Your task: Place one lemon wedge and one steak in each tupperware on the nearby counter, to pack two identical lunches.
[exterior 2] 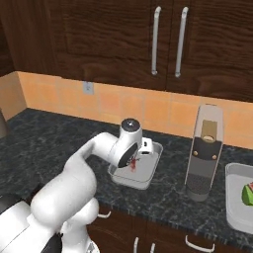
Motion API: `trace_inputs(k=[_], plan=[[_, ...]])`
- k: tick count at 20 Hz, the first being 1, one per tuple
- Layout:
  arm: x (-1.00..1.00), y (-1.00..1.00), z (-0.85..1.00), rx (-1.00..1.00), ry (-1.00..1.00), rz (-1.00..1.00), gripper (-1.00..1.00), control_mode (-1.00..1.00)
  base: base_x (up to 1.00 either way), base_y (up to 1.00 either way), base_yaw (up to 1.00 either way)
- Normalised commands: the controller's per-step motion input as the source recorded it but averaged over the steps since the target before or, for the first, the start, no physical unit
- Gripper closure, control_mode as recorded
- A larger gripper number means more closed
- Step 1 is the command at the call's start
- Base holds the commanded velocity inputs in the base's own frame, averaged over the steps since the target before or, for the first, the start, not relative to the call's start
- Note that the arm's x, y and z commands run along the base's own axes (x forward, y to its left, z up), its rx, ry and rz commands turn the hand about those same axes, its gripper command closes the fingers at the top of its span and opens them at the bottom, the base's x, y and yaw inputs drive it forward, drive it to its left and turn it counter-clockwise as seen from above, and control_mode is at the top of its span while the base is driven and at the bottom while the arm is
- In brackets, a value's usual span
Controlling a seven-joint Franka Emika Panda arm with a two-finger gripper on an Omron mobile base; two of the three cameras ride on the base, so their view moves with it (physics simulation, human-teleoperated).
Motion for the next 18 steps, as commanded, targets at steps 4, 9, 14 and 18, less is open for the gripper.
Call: trace_inputs(k=[4, 9, 14, 18], plan=[[0.37, 0.00, -0.56, -0.03, 0.00, 0.00, 1.00, -1.00, 0.00, 0.00, 0.00], [0.29, 0.00, -0.40, 0.00, 0.00, 0.02, 1.00, -1.00, 0.00, 0.00, 0.00], [0.25, -0.03, -0.27, 0.00, 0.00, 0.04, 1.00, -1.00, 0.00, 0.00, 0.00], [0.32, -0.18, -0.23, 0.00, 0.00, 0.06, 1.00, -1.00, 0.00, 0.00, 0.00]])
